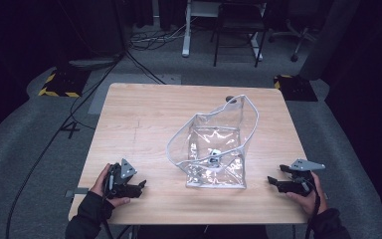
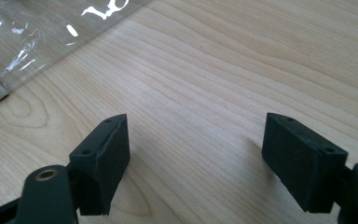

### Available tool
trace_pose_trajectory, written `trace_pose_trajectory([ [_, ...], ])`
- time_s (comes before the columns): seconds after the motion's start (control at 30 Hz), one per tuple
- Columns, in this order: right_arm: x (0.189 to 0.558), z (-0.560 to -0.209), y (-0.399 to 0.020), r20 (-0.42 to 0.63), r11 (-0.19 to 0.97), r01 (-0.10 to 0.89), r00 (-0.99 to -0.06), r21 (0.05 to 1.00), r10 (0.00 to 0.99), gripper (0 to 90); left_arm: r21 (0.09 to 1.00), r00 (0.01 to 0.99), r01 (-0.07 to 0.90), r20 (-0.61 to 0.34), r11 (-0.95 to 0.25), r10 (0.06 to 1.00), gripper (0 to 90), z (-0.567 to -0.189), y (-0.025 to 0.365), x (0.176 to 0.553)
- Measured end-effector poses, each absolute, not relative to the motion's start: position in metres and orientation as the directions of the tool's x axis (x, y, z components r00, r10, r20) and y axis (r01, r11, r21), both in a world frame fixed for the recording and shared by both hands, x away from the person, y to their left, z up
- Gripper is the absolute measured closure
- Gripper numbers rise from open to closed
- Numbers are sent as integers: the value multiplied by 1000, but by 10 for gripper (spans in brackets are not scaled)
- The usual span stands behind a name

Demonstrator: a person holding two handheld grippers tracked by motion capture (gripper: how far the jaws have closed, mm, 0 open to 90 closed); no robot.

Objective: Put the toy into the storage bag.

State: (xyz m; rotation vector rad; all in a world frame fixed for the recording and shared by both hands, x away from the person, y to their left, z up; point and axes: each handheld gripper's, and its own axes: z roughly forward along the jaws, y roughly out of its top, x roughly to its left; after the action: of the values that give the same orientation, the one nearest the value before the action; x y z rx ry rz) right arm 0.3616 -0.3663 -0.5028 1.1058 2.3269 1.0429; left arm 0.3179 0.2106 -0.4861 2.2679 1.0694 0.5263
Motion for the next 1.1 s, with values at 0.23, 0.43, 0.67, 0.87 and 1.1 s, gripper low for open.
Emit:
trace_pose_trajectory([
  [0.23,362,-503,-366,-7,421,512,-629,749,778,235,645,590,590,66,-486,805,191,-492,215,309],
  [0.43,362,-503,-366,-8,421,512,-629,749,777,235,649,575,609,34,-456,817,191,-495,218,305],
  [0.67,362,-503,-366,-5,420,512,-629,749,777,235,661,548,632,-13,-404,837,188,-499,224,299],
  [0.87,362,-503,-367,-8,426,508,-636,749,771,232,684,523,630,-24,-367,852,156,-503,225,293],
  [1.1,362,-503,-367,-8,429,506,-639,749,769,231,683,516,635,-27,-361,856,155,-503,225,292],
])
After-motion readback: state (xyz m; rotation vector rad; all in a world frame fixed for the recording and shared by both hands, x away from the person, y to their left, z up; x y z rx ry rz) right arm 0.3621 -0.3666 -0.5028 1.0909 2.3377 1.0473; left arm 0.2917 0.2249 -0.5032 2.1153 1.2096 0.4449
